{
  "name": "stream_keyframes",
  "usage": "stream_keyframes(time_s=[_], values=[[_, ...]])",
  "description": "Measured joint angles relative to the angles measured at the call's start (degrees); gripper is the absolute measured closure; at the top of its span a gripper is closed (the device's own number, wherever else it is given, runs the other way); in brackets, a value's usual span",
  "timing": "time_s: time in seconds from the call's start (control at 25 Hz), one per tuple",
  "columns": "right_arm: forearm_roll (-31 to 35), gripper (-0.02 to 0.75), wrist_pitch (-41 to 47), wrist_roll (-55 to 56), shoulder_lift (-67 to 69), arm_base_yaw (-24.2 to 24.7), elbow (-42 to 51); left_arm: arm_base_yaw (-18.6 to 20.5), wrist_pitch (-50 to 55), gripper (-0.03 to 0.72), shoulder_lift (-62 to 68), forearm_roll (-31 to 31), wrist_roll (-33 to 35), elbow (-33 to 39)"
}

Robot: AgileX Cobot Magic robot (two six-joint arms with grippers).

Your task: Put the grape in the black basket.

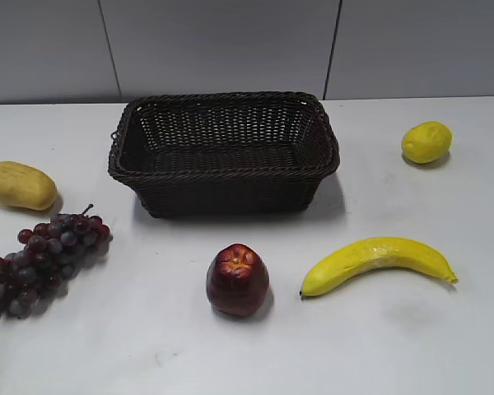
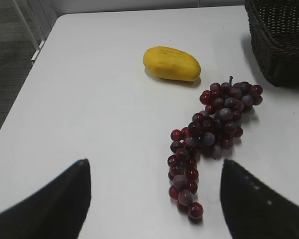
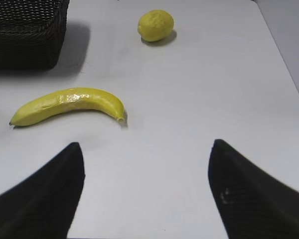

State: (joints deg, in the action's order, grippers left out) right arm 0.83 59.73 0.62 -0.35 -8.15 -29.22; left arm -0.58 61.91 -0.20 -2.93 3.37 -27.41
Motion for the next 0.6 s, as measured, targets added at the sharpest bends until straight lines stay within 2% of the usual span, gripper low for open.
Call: stream_keyframes(time_s=[0.6], values=[[0.0, 0.148, 0.0, 0.0, 0.0, 0.0, 0.0, 0.0, 0.0, 0.095, 0.0, 0.0, 0.0, 0.0]])
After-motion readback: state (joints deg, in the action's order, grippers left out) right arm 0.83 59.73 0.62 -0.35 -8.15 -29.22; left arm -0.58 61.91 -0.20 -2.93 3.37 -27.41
